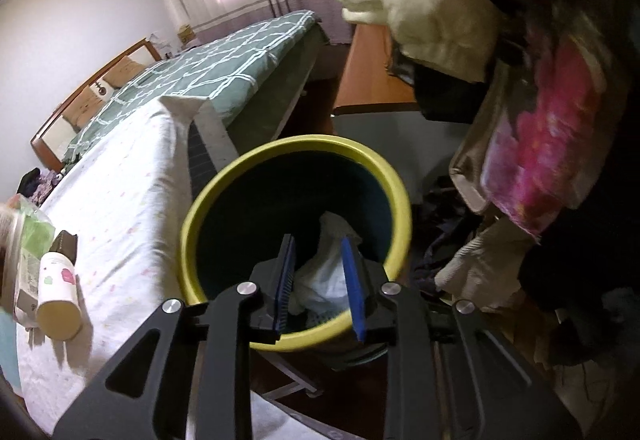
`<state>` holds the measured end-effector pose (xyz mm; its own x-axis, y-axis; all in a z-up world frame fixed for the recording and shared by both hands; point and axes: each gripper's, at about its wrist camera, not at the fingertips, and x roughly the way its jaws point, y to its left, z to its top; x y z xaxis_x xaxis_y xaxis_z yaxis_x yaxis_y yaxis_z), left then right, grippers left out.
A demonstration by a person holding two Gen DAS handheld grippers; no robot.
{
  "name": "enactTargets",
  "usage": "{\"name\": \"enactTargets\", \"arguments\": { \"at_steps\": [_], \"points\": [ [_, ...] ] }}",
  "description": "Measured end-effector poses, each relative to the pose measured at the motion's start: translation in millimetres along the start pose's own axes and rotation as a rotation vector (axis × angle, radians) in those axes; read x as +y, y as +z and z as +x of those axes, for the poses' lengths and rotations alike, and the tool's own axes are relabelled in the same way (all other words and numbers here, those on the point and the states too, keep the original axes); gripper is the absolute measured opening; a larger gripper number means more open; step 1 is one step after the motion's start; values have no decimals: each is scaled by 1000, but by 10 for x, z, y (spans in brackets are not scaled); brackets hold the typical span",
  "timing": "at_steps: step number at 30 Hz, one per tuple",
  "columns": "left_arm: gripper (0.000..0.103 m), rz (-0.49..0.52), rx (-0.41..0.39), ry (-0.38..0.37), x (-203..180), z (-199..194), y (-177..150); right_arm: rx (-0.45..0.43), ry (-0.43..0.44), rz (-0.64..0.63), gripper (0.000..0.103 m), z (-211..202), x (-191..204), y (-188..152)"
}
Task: Collect trash
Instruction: 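Grasp the white tub with the left gripper and drop it into the yellow bin, then move the right gripper back to the table toward the green plastic bag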
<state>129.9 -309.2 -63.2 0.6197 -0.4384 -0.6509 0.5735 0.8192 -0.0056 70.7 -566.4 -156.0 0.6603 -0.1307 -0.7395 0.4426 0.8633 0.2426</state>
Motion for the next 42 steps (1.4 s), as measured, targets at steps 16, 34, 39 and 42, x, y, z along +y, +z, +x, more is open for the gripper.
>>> {"name": "enactTargets", "arguments": {
  "at_steps": [16,34,39,42],
  "points": [
    [81,75,118,-61,-842,1145,302,24,-7,61,27,62,-411,-79],
    [96,-66,2,-9,-127,193,168,47,42,-17,32,95,51,-137],
    [98,-123,-79,115,411,-447,-103,67,86,-78,32,128,421,-186],
    [98,-163,-100,205,735,-785,-320,74,117,-126,32,123,716,-213]
  ]
}}
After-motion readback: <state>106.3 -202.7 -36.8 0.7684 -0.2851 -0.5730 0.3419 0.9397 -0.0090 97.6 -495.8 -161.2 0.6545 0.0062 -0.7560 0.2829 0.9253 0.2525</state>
